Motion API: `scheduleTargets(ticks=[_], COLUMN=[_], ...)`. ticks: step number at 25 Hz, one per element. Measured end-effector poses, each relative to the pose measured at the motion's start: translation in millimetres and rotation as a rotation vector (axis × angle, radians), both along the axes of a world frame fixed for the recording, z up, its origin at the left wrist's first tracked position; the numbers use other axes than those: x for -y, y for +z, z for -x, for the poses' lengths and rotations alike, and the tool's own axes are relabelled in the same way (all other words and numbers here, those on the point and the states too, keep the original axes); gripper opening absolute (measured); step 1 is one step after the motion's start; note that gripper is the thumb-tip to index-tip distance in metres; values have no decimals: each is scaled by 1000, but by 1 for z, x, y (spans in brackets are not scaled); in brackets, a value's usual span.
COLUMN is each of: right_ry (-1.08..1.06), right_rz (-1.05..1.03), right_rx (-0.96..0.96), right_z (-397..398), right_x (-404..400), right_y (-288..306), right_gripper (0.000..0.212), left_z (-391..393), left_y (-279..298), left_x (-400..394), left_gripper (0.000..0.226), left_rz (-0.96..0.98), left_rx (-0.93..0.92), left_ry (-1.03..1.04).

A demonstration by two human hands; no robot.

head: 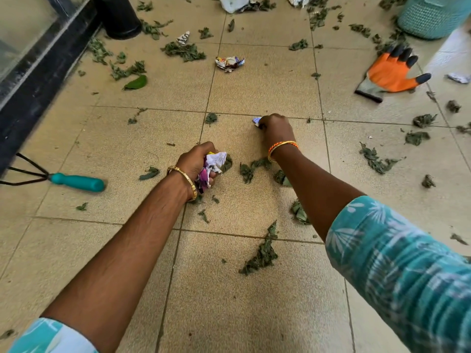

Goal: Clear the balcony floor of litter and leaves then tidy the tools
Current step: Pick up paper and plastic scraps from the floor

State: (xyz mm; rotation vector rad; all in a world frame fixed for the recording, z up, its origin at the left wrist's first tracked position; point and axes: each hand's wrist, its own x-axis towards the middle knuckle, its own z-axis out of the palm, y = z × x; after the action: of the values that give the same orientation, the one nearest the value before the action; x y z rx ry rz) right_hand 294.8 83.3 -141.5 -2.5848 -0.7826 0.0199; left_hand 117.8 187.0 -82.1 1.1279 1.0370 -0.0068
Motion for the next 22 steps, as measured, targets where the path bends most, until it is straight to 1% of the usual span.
scheduleTargets(ticks=[2,4,6,8,9,10,11,12,13,15,17,18,20,22], right_ry=[-67,-198,-273,-239,-213,-188,-164,-155,-170,-270,-400,-460,-529,-511], right_rz=[-150,-371,-609,-843,-913,-933,-919,-893,-871,-795,-674,-637,-546,-371], right_rx=[-43,-174,-421,-752,-914,-1034,-1101,-1126,-1116,-992,-831,-788,-780,-843], right_z=[5,17,35,54,64,73,81,87,91,98,103,107,116,132], right_x=[9,19,29,41,49,59,70,82,94,122,158,179,219,256], right_y=[6,15,31,55,69,83,94,104,111,122,124,121,114,105], right_gripper=[26,21,14,9,8,8,9,10,11,12,21,25,27,22], left_z=[3,3,1,-2,-3,-3,-4,-6,-9,-15,-20,-20,-22,-23], left_y=[5,11,17,27,31,37,44,51,56,61,61,60,54,43], left_x=[3,7,11,21,28,39,51,64,77,108,142,159,189,214], left_gripper=[20,26,28,28,30,36,45,52,57,65,59,54,49,40], left_rz=[55,135,161,143,126,118,114,127,141,162,140,126,101,85], left_rx=[24,85,121,129,133,147,163,184,203,211,178,155,115,68], left_ry=[-22,-32,-36,-72,-97,-130,-158,-185,-209,-259,-351,-407,-525,-647])
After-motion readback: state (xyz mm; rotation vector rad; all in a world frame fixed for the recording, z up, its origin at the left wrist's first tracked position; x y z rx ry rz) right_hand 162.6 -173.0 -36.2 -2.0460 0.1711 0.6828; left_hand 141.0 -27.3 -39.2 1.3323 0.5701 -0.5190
